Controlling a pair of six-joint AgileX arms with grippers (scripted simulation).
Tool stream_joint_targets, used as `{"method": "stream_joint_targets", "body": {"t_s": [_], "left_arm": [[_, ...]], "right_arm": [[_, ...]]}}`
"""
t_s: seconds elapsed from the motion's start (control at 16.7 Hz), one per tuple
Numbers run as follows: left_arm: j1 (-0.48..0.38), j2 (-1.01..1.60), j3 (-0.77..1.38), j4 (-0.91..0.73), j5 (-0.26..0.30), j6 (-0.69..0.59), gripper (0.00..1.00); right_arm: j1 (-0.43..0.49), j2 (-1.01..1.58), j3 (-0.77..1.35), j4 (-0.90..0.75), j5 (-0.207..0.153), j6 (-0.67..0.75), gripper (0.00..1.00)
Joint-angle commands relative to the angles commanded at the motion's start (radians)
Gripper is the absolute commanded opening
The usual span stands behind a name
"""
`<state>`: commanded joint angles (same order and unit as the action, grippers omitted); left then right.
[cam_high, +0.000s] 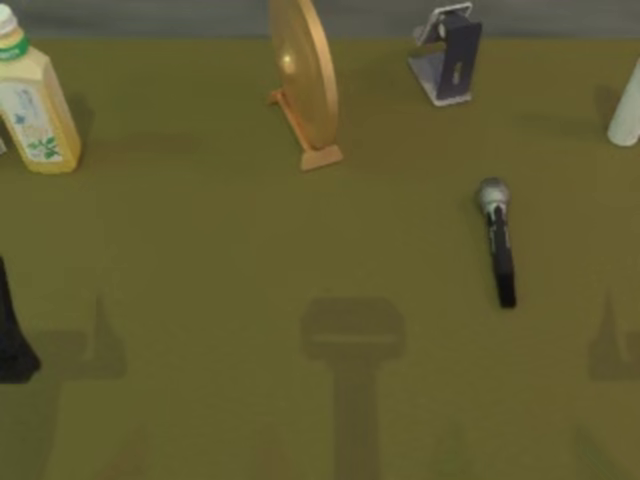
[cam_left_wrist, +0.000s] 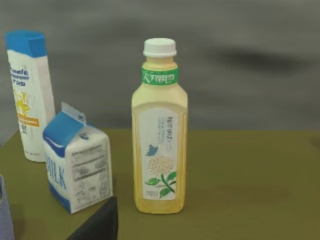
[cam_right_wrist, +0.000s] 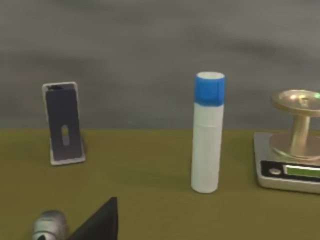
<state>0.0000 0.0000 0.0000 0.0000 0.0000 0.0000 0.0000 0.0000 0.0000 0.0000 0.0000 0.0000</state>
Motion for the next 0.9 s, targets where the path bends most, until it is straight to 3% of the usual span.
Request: {"method": "stream_joint_targets", "body": {"t_s": [0.42, 0.9], "left_arm": [[0.000, 0.000, 0.000, 0.000, 0.000, 0.000, 1.00], [0.000, 0.000, 0.000, 0.000, 0.000, 0.000, 1.00]], "right_arm": [[0.039, 0.156, 0.135, -0.109, -0.006, 0.032, 1.00], [0.157, 0.862, 0.691, -0.469, 0.000, 0.174, 1.00]]}}
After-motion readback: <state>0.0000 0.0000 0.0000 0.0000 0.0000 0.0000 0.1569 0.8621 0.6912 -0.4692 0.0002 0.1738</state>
